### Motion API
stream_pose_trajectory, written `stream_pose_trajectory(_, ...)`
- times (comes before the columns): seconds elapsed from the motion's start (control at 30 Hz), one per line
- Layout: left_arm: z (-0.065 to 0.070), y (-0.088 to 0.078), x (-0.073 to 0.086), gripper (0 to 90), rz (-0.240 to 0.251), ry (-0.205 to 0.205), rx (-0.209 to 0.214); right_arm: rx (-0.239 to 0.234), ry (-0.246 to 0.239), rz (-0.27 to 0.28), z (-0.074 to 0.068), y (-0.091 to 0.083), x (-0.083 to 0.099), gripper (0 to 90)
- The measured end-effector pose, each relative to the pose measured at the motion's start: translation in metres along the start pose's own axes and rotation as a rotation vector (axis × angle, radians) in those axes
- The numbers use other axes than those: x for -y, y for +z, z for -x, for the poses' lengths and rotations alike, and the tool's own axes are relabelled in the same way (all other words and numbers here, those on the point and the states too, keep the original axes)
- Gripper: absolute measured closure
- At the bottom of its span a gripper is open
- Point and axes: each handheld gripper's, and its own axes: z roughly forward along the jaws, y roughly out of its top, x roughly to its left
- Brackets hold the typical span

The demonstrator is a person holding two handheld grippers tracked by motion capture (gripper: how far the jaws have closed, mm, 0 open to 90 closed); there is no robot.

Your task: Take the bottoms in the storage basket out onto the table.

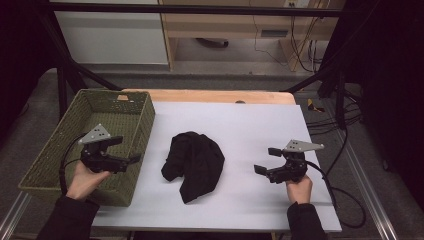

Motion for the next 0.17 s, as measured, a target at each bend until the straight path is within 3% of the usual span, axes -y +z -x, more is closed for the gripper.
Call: stream_pose_trajectory(0.17, -0.0020, 0.0001, 0.0021, 4.7, -0.006, 0.005, -0.008, -0.003, -0.001, 0.000, 0.0000, -0.0001, 0.0000, 3.9)
